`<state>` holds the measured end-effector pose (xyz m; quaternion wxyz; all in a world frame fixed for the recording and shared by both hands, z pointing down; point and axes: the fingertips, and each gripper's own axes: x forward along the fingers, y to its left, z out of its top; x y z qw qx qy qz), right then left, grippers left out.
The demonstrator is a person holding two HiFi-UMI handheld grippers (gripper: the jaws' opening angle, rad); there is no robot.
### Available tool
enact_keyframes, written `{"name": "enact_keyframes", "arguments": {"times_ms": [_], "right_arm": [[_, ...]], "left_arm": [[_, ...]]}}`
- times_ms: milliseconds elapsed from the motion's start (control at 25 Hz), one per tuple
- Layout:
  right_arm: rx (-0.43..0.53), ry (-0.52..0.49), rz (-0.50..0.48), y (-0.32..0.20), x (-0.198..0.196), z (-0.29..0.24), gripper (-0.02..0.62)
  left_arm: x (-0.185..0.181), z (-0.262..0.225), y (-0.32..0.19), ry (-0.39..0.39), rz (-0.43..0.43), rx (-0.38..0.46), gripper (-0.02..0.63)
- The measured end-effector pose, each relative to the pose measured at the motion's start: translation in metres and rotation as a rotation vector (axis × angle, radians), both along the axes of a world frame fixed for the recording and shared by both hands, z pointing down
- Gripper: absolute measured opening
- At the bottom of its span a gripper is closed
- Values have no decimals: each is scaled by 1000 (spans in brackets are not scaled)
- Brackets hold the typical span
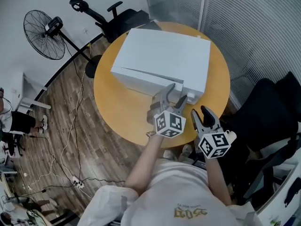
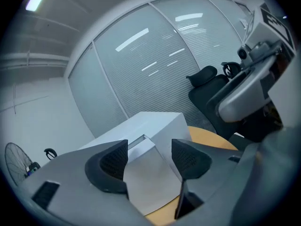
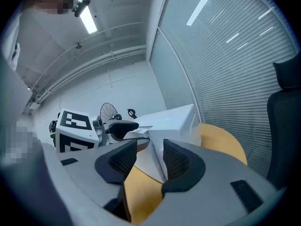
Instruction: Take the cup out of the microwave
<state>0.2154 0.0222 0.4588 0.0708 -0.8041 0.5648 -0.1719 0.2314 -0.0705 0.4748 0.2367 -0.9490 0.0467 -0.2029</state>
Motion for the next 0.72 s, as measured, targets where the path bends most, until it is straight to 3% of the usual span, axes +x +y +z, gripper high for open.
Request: {"name": "enact_keyframes", "arguments": {"times_ms": [440, 720], "right_arm": [[25, -25, -86, -5, 27, 9, 169], [27, -51, -91, 0, 29, 11, 167]], "left_arm": [[15, 13, -1, -118, -36, 241, 298], [18, 17, -8, -159, -32, 288, 295]]}}
